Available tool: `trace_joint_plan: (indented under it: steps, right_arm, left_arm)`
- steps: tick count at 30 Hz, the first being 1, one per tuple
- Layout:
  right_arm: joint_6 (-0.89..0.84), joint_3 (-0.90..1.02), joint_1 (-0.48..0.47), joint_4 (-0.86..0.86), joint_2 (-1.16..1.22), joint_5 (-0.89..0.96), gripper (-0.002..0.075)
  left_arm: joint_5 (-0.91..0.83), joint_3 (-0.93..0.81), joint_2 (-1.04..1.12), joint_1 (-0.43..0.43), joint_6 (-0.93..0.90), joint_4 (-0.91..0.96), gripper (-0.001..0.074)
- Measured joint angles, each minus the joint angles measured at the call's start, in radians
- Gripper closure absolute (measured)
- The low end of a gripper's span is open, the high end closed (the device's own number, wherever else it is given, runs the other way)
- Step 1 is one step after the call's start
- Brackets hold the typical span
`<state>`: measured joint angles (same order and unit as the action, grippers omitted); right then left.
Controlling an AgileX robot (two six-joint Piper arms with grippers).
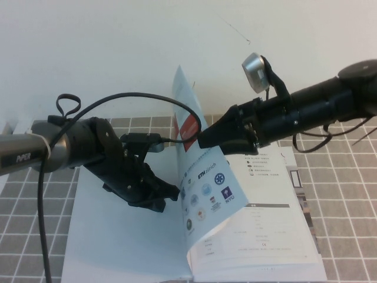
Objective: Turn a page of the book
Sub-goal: Open the closed book
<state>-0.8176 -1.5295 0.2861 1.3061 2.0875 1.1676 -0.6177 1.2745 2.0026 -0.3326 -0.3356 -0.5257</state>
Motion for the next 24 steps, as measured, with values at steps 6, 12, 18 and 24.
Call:
trace_joint_plan:
  steps: [6, 12, 18, 24]
  right_arm:
    - [0.145, -0.107, 0.0, -0.213, 0.0, 0.011, 0.0278]
    - [0.218, -0.136, 0.0, -0.327, 0.0, 0.025, 0.0278]
    - [0.224, -0.136, 0.0, -0.321, 0.0, 0.027, 0.0278]
    - [0.227, -0.136, 0.0, -0.317, 0.0, 0.028, 0.0278]
  left_arm:
    - [0.0, 0.0, -0.002, 0.0, 0.006, 0.013, 0.0738]
    - [-0.014, 0.0, -0.064, -0.008, 0.088, 0.153, 0.0738]
    - [-0.039, 0.0, -0.187, -0.01, 0.146, 0.239, 0.0738]
    - [-0.103, 0.0, -0.283, -0.01, 0.191, 0.293, 0.0738]
